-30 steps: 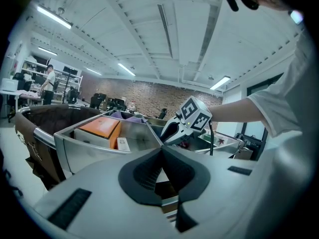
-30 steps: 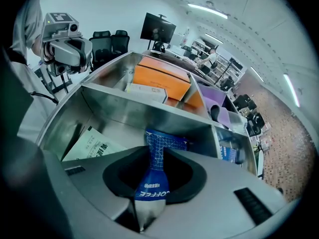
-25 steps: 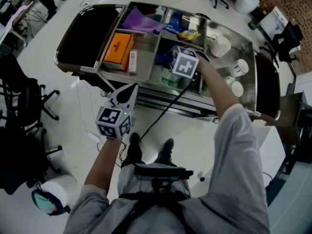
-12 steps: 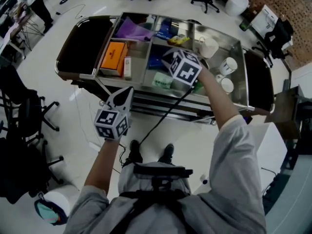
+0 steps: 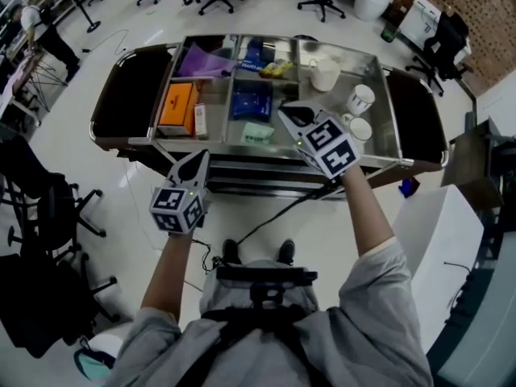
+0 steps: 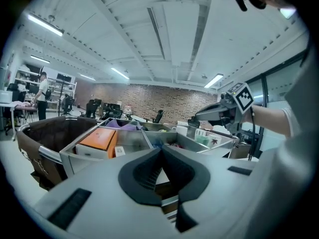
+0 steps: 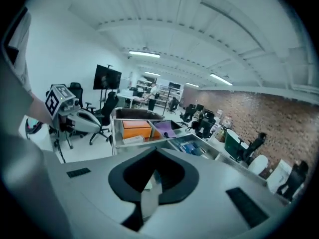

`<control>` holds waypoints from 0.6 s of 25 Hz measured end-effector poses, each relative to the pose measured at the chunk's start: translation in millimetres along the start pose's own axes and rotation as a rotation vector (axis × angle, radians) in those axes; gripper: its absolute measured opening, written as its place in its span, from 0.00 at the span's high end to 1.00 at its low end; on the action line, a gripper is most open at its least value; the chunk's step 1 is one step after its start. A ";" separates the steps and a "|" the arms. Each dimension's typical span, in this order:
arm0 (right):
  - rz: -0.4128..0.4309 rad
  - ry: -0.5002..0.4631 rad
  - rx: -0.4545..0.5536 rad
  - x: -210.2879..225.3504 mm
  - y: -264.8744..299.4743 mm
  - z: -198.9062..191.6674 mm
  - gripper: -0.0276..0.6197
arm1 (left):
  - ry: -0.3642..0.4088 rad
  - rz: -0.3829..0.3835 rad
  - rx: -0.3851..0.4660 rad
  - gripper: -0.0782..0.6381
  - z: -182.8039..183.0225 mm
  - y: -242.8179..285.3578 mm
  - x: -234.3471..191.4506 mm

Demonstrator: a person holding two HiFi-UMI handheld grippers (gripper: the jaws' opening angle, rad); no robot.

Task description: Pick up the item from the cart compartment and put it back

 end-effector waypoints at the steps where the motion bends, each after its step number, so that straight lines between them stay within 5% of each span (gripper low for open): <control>1: -0.026 0.049 0.025 0.1 -11.3 -3.9 0.94 | 0.003 0.000 -0.001 0.88 -0.7 -1.1 0.3; 8: -0.221 0.382 0.168 -10.1 -80.8 -55.2 0.94 | 0.006 -0.002 -0.005 0.88 -6.0 -5.9 0.3; 15: -0.402 0.649 0.161 -30.5 -121.5 -122.7 0.94 | 0.006 -0.009 -0.005 0.88 -14.1 -10.7 3.5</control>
Point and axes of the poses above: the fingertips, and each gripper's own axes: y forward along the fingers, x to its right, z out of its top, the point moved 6 cm from there along -y, backward along the fingers, and after that the axes turned 2 degrees about x, right-handed, at the moved point
